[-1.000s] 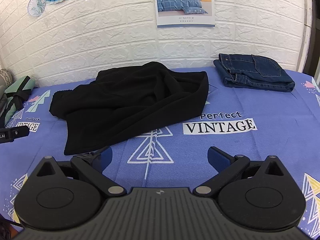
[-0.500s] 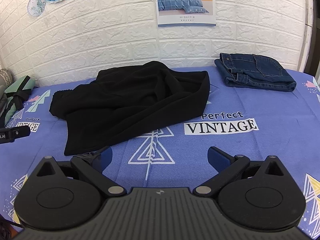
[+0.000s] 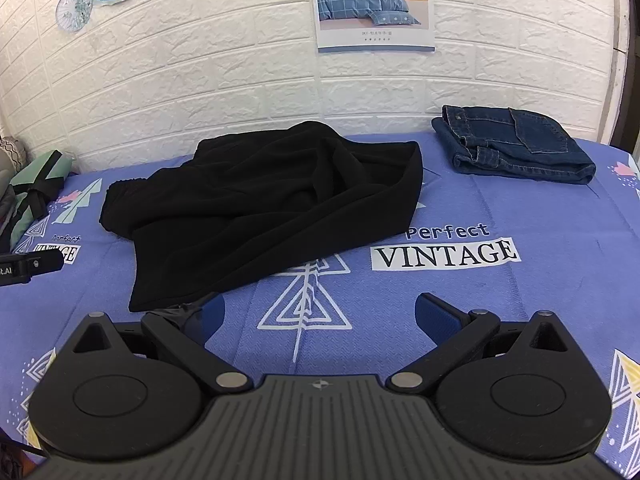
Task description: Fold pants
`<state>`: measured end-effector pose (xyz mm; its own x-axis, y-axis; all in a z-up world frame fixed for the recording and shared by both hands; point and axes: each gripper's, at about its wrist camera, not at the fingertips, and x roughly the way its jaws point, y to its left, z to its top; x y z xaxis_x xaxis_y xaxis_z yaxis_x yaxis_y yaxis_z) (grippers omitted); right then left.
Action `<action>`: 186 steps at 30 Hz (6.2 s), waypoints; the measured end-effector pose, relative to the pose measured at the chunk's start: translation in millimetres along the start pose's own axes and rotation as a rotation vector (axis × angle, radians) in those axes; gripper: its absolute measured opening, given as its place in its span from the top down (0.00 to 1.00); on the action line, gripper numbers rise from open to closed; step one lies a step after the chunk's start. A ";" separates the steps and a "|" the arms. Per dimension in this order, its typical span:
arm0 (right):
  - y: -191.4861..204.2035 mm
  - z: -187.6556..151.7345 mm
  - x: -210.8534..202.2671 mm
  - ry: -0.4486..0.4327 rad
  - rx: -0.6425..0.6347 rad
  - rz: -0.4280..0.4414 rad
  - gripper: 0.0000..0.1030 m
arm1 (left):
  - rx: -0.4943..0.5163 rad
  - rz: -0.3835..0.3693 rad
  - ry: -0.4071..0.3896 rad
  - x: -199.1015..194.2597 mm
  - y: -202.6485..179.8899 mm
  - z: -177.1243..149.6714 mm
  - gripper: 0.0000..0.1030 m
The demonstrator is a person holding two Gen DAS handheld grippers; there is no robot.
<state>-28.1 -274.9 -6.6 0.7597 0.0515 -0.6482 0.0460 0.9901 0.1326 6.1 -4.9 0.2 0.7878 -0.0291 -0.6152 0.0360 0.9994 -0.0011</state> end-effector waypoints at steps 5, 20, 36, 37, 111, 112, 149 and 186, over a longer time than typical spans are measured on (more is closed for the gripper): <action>4.1 -0.5 1.7 0.003 0.001 0.001 0.00 | -0.001 -0.004 0.002 0.5 -0.6 0.2 0.00; 4.6 -1.4 5.6 0.013 0.006 0.012 0.00 | -0.007 -0.011 0.014 5.3 0.4 0.7 0.00; 0.6 5.0 19.0 0.035 0.017 0.028 0.00 | -0.008 -0.009 0.044 22.3 0.1 3.9 0.00; 0.2 5.2 20.6 0.037 0.018 0.030 0.00 | -0.008 -0.010 0.047 23.8 0.0 4.0 0.00; -40.3 113.9 124.6 -0.200 -0.104 0.074 0.04 | -0.193 -0.151 0.000 202.8 106.0 167.3 0.00; -34.0 108.6 114.8 -0.201 -0.097 0.111 0.04 | -0.176 -0.156 0.012 192.6 109.3 159.5 0.00; 117.7 34.1 171.9 0.018 -0.013 0.449 0.10 | -0.310 -0.331 -0.177 154.4 97.6 220.5 1.00; -131.3 -14.2 -18.7 -0.023 0.050 -0.138 0.67 | -0.466 -0.062 0.017 80.2 180.8 51.5 1.00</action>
<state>-57.6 -404.1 -22.6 0.7584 -0.0880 -0.6458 0.1826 0.9798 0.0809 107.5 172.4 -8.7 0.7824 -0.0924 -0.6159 -0.2006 0.8989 -0.3896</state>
